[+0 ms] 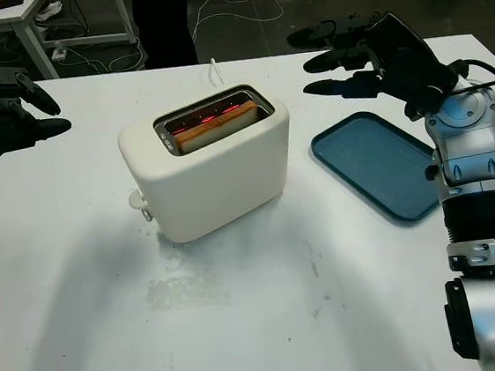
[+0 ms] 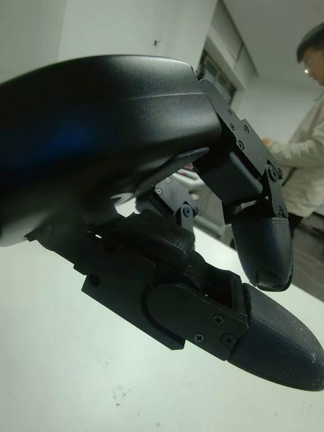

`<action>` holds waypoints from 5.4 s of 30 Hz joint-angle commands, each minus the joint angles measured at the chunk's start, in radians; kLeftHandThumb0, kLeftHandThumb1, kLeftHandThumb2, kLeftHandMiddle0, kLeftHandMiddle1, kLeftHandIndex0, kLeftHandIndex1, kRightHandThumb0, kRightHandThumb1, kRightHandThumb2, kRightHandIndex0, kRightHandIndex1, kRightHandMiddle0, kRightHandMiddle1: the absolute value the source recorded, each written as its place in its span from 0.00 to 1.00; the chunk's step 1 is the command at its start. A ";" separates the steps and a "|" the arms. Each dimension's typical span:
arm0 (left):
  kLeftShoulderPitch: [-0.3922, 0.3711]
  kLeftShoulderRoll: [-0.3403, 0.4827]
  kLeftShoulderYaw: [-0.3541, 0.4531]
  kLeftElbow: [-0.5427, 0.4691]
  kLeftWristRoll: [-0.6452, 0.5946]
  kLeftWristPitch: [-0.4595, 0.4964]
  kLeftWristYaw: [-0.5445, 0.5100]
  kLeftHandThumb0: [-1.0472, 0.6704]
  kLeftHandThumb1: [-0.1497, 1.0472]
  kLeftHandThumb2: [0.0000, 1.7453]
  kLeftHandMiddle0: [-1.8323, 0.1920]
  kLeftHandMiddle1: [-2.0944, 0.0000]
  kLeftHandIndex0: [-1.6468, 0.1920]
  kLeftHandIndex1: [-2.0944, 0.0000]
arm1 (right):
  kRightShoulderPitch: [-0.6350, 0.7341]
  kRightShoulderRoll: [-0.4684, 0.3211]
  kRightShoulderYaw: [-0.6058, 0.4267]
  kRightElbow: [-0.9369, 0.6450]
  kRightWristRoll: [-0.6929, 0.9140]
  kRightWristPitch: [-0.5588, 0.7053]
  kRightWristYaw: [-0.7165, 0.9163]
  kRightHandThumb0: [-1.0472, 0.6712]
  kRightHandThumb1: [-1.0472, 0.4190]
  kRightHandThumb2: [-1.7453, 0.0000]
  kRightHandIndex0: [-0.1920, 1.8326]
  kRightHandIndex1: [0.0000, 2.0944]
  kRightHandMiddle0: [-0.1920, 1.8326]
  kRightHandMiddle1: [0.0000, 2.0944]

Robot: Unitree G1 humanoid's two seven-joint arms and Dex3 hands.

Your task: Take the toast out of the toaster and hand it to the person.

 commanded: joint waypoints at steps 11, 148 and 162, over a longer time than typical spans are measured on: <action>0.012 0.000 0.004 -0.001 -0.005 -0.004 0.010 0.00 0.74 0.00 0.35 0.49 0.35 0.47 | 0.007 -0.007 -0.005 -0.012 0.010 0.012 0.005 0.34 0.17 1.00 0.47 0.10 0.47 0.00; 0.006 -0.017 0.005 0.008 -0.010 -0.004 0.012 0.00 0.74 0.00 0.36 0.49 0.35 0.49 | -0.304 0.065 0.307 0.048 -0.377 -0.406 -0.062 0.19 0.29 1.00 0.24 0.43 0.47 0.00; 0.015 -0.024 0.011 -0.002 -0.018 0.007 0.014 0.00 0.73 0.00 0.36 0.49 0.35 0.48 | -0.349 0.105 0.435 0.210 -0.475 -0.492 -0.058 0.21 0.31 1.00 0.17 0.56 0.45 0.01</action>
